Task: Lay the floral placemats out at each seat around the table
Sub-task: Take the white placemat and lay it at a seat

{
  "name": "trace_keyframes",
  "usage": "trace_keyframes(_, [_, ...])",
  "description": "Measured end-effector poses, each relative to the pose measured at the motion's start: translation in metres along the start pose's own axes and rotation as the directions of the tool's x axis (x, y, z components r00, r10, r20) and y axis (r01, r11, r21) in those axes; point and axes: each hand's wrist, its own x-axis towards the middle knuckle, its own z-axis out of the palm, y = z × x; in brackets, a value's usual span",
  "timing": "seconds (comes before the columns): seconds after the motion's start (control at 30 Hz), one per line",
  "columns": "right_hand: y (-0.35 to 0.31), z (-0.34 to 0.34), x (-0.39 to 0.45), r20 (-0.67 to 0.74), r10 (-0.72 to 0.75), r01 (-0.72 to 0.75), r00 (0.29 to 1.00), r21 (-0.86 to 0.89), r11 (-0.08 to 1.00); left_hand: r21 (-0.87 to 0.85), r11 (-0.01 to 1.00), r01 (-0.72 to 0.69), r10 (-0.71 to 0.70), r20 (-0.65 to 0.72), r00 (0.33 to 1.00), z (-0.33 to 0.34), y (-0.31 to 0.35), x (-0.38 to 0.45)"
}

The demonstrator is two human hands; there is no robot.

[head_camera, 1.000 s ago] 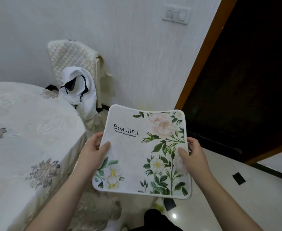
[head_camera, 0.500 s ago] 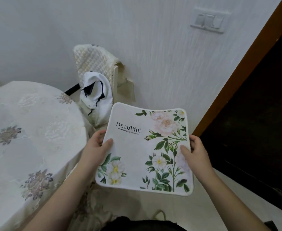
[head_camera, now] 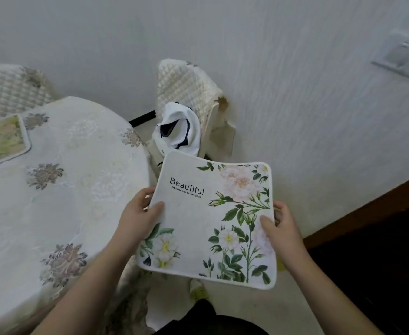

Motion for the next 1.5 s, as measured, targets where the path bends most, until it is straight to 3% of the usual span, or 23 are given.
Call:
trace_keyframes(0.4, [-0.066,0.089,0.106,0.210,-0.010,0.032,0.978,-0.104,0.994,-0.030,0.993,0.110,-0.113,-0.143,0.983,-0.054,-0.004,0.091])
trace_keyframes(0.77, [-0.107,0.177,0.185,0.451,-0.048,0.151,0.891,-0.195,0.969,-0.193,0.951,0.242,-0.291,-0.285,0.913,-0.094,-0.014,0.110])
trace_keyframes(1.03, [-0.138,0.238,0.251,0.687,-0.062,0.273,0.724,-0.203,0.940,-0.277,0.913,0.300,-0.395,-0.409,0.823,-0.103,-0.015,0.126])
trace_keyframes(1.5, [-0.156,0.329,0.246,0.933,0.035,0.424,0.357,-0.196,0.884,-0.281,0.855,0.436,-0.490,-0.715,0.499,-0.121,-0.049,0.084])
